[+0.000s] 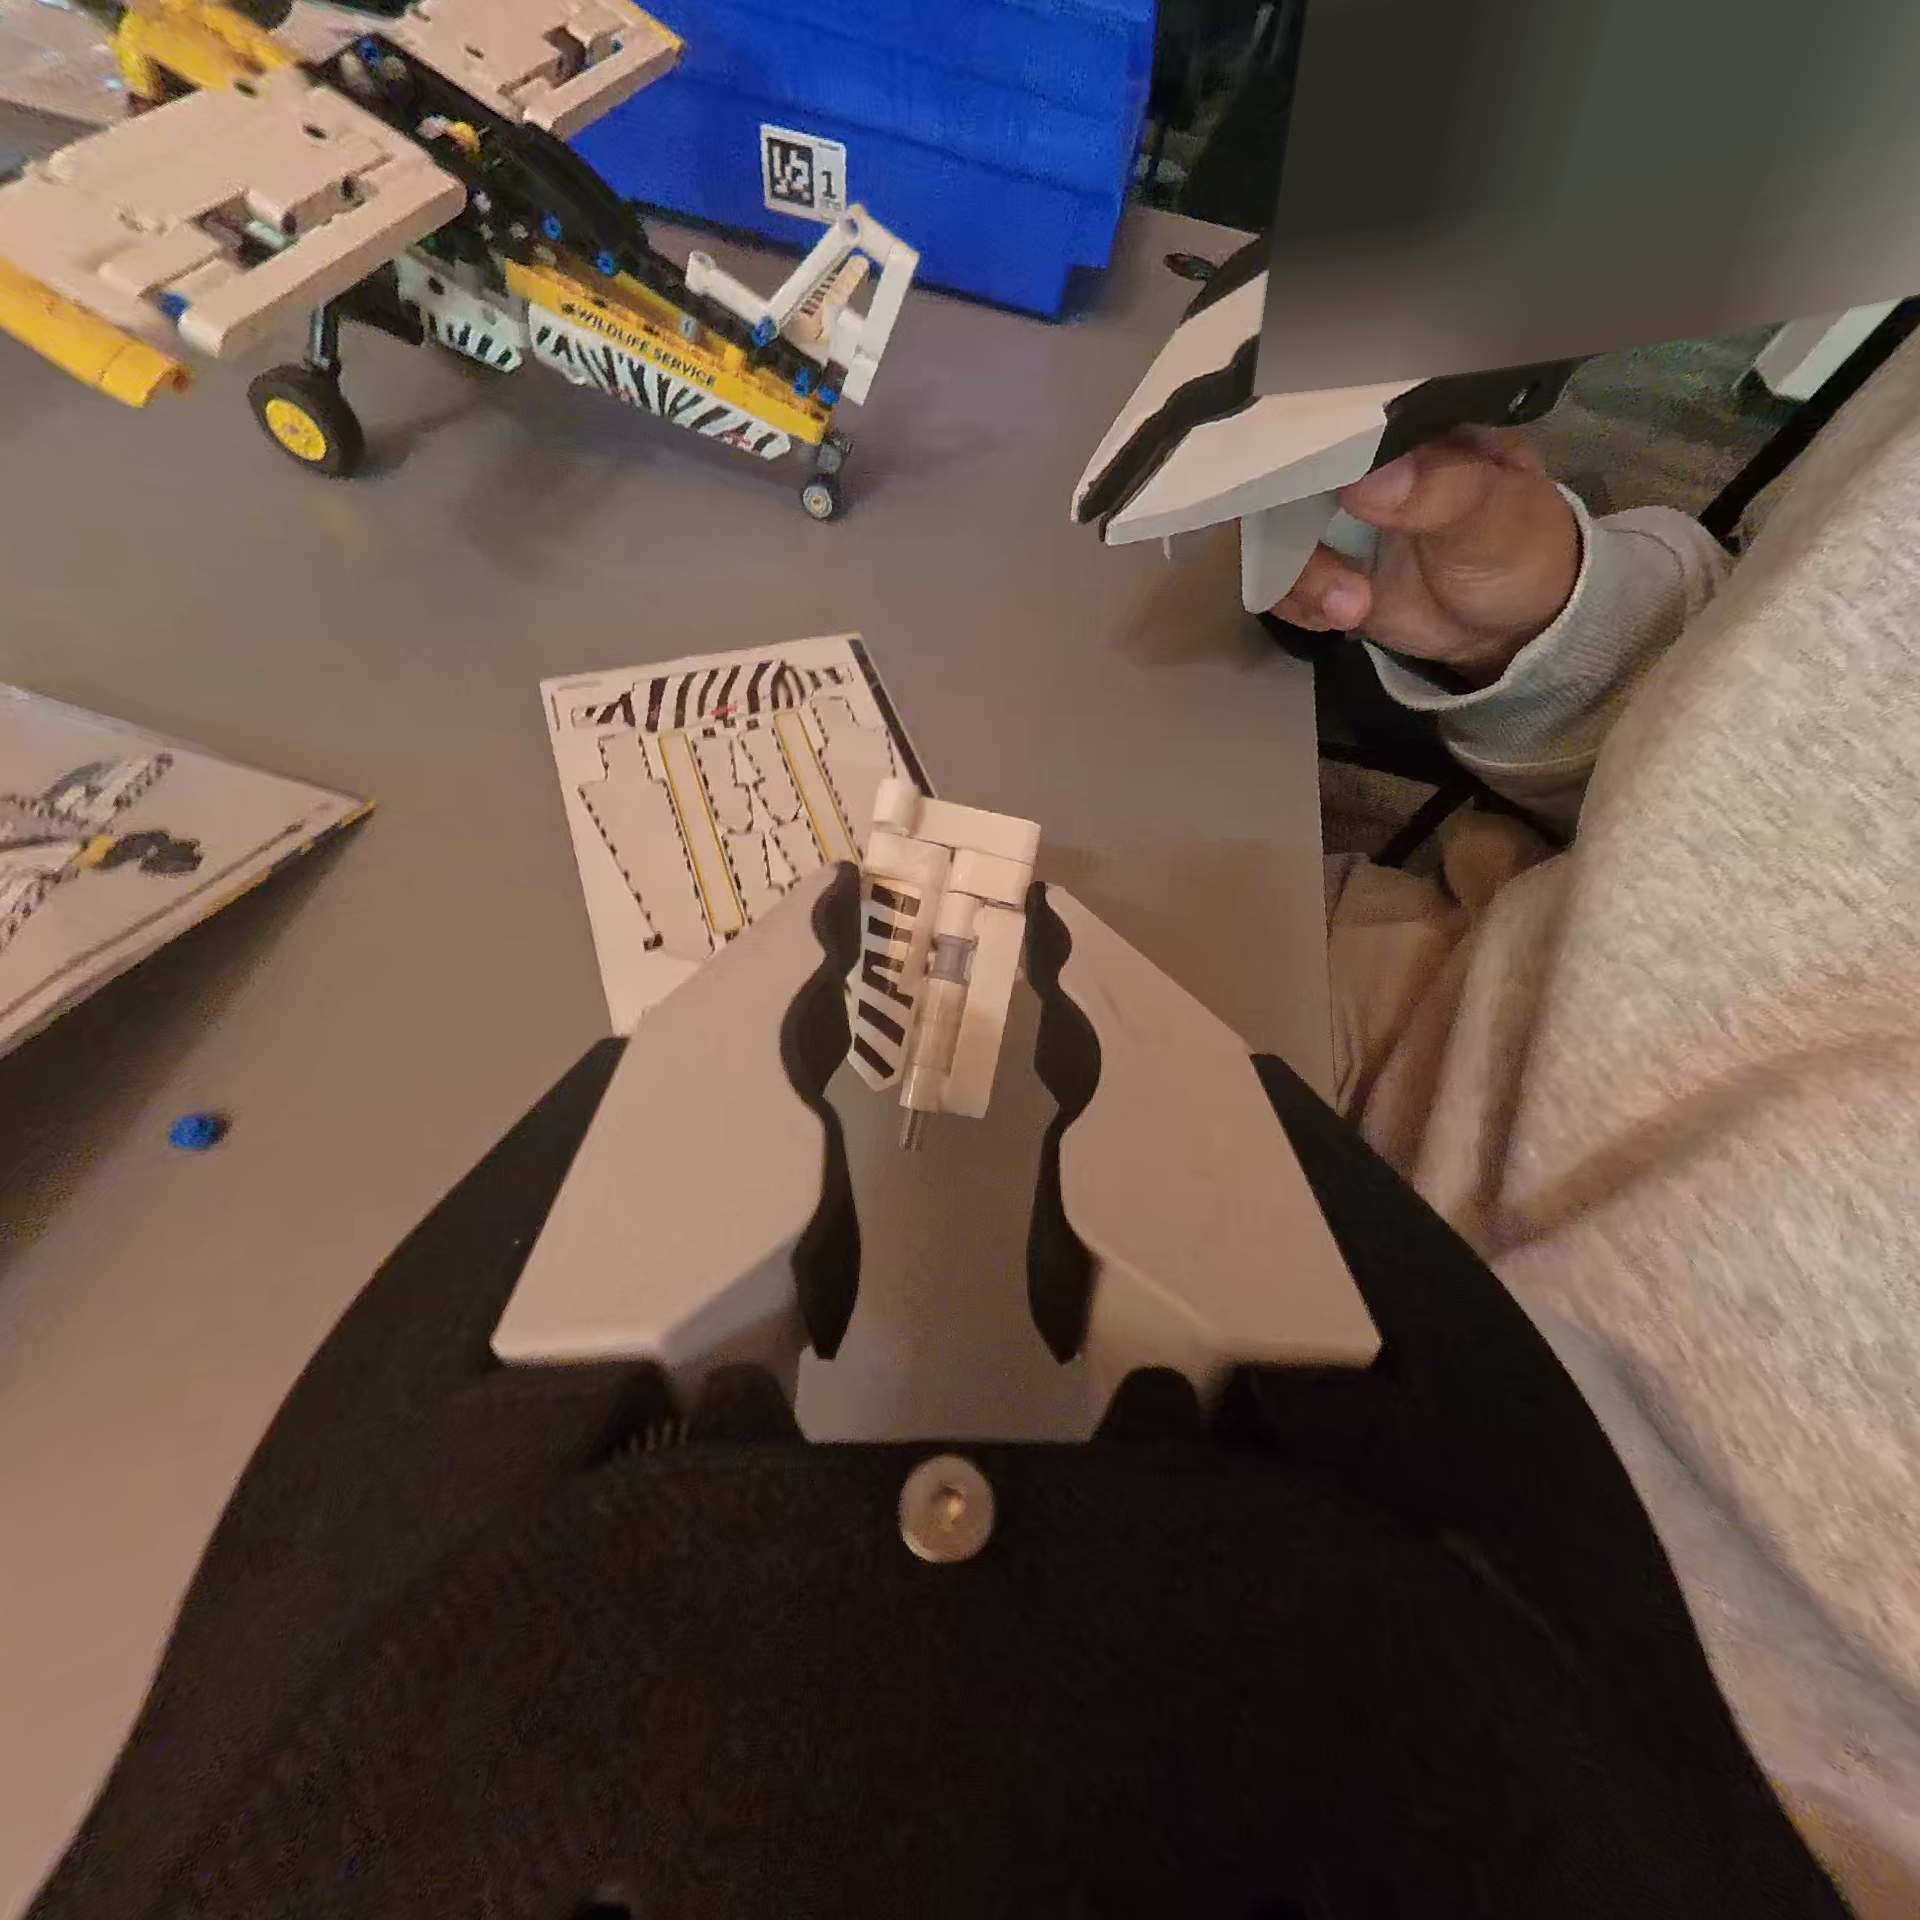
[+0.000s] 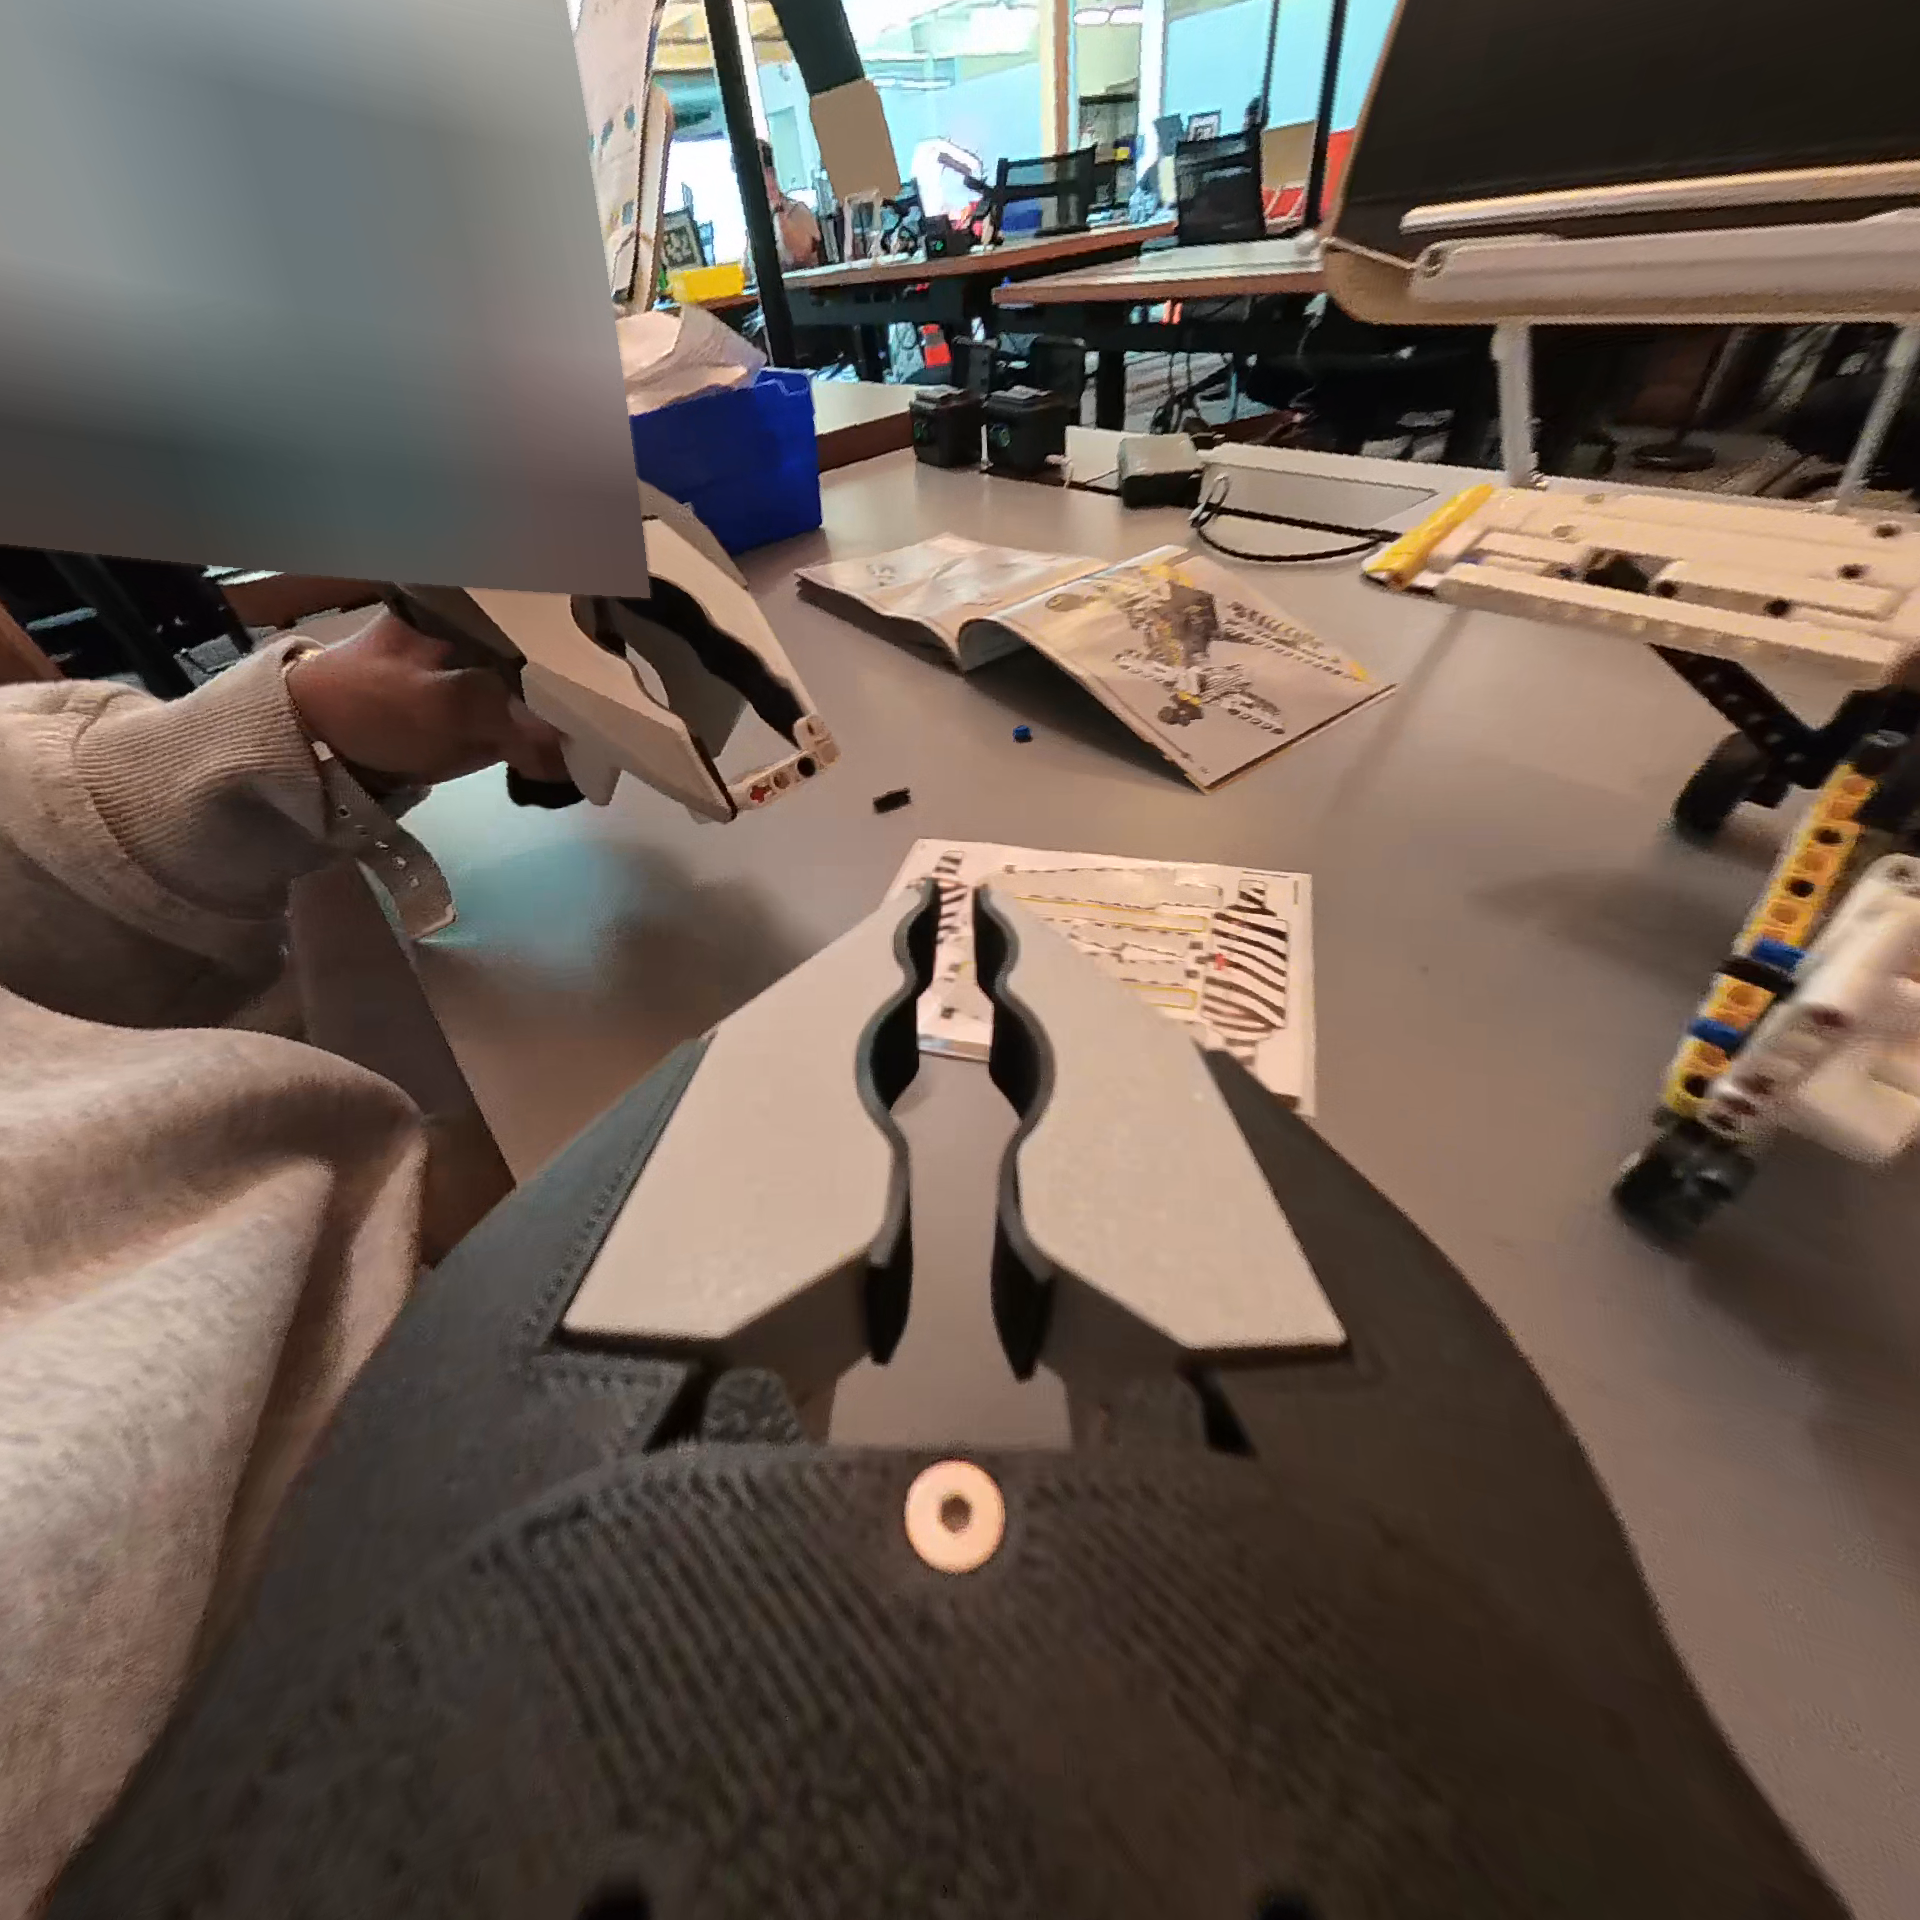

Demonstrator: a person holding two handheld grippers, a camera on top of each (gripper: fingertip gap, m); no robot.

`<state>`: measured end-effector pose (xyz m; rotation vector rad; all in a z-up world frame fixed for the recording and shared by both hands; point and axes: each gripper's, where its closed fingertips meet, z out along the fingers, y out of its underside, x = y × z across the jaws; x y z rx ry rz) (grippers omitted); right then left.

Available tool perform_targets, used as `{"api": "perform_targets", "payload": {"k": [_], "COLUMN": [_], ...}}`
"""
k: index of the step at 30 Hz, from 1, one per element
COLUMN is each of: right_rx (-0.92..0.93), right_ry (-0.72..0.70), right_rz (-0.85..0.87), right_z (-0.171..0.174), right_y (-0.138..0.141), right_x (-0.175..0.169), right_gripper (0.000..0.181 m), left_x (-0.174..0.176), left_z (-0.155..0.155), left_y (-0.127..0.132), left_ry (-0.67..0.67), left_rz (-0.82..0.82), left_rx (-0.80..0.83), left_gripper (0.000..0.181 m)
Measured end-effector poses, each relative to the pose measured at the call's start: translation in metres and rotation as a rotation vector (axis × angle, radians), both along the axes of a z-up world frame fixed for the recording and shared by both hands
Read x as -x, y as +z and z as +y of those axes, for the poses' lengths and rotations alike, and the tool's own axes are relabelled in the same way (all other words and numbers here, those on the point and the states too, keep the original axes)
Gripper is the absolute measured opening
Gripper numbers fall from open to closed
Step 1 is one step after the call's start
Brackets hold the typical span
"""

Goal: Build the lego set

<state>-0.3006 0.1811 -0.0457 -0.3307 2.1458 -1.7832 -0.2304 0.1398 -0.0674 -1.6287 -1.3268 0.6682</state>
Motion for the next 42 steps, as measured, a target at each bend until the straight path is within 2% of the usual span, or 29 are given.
{"api": "perform_targets", "payload": {"k": [7, 13, 20, 25, 31, 42], "right_rx": [0.03, 0.073, 0.117, 0.139, 0.167, 0.206], "right_ry": [-0.079, -0.178, -0.216, -0.227, -0.224, -0.225], "right_rz": [-0.007, 0.034, 0.044, 0.036, 0.002, -0.035], "right_z": [0.008, 0.012, 0.013, 0.014, 0.017, 0.02], "right_y": [0.004, 0.008, 0.013, 0.016, 0.02, 0.025], "right_x": [0.033, 0.06, 0.069, 0.072, 0.076, 0.08], "right_gripper": [0.005, 0.007, 0.008, 0.007, 0.007, 0.008], "left_x": [0.038, 0.08, 0.142, 0.176, 0.191, 0.197], "left_z": [0.009, -0.002, -0.006, -0.007, -0.006, -0.003], "left_y": [0.003, 0.006, 0.0, -0.01, -0.018, -0.021], "left_ry": [-0.06, -0.036, -0.101, -0.152, -0.17, -0.18], "left_rz": [-0.003, -0.058, -0.196, -0.231, -0.221, -0.205], "left_rx": [0.024, 0.083, 0.17, 0.176, 0.209, 0.198], "left_gripper": [0.031, 0.031, 0.031, 0.031, 0.031, 0.031]}}
